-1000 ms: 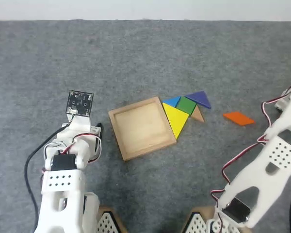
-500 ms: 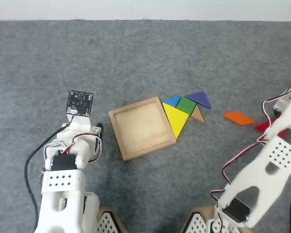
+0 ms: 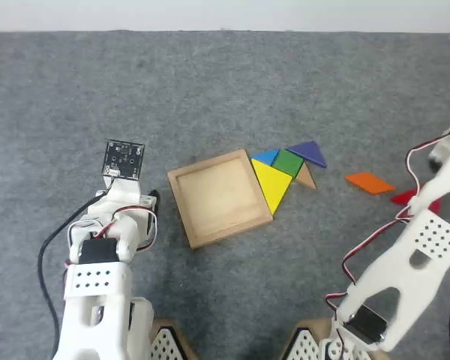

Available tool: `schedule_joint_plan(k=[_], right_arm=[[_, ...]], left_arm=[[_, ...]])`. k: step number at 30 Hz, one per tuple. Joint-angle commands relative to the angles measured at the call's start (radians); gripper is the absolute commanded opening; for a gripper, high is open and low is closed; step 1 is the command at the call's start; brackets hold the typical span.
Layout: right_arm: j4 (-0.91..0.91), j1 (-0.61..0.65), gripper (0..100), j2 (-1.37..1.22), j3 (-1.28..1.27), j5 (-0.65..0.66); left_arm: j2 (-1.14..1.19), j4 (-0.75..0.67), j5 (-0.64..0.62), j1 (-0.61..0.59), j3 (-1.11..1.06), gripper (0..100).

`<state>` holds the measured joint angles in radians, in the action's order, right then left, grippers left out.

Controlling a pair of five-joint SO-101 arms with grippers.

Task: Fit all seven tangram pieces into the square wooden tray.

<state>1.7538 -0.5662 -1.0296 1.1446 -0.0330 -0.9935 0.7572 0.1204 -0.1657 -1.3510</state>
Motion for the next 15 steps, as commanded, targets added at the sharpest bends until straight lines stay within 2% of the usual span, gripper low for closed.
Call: schedule_joint_plan(k=[1,4,10,15], right_arm=[[0.044,0.008,25.3,0.061,-0.144,-0.044],[0.038,0.018,25.3,0.073,-0.241,-0.135],[-0.039,0.012,25.3,0.071,-0.247,-0.259],[-0.047,0.021,25.3,0.062,-0.256,-0.295]], left_arm=[[0.005,-0.02,0.009,0.008,0.007,17],[0.005,-0.02,0.009,0.008,0.007,17],[0.005,-0.02,0.009,0.008,0.007,17],[0.005,-0.02,0.009,0.008,0.007,17]])
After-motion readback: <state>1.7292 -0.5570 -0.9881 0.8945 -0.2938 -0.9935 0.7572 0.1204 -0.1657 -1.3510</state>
